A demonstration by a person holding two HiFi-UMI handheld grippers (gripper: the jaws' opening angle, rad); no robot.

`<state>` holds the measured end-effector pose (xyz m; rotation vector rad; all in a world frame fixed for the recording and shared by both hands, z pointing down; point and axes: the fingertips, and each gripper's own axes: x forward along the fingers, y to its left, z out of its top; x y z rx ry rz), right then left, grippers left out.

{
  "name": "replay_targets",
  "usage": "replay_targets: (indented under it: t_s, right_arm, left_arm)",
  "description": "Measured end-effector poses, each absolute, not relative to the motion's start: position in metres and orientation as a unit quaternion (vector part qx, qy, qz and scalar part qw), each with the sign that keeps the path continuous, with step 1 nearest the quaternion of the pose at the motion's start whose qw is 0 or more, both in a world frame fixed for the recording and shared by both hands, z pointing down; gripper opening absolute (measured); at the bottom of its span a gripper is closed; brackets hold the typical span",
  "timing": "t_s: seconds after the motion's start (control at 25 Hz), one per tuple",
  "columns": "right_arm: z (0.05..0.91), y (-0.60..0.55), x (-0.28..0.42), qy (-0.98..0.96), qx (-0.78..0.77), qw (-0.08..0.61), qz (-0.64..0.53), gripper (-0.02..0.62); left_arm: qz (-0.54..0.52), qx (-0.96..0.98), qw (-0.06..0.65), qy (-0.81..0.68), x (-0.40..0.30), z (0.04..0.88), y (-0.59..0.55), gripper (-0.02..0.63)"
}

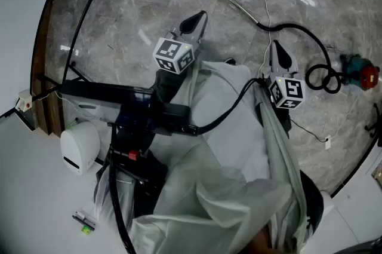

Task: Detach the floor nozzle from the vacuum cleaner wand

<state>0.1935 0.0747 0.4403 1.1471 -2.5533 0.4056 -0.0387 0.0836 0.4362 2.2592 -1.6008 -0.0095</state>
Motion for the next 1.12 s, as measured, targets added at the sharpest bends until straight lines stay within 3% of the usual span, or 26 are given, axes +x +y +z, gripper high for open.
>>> replay_targets:
  t_s: [0.64,0.88,1.12]
  right_arm:
    - [0.446,0.074,0.182,-0.882,0.417,0.167,0.143,-0.002]
    - [0.445,0.076,0.201,-0.879,0.427,0.141,0.157,-0.002]
    - [0.475,0.081,0.208,-0.885,0.392,0.199,0.155,-0.002]
  left_arm:
    - [-0.003,0.809,0.181,-0.559,-0.052,0.434,0.076,0.002]
    - [0.007,0.813,0.194,-0.549,-0.043,0.442,0.079,0.002]
    - [0.013,0.8,0.21,-0.561,-0.033,0.453,0.09,0.002]
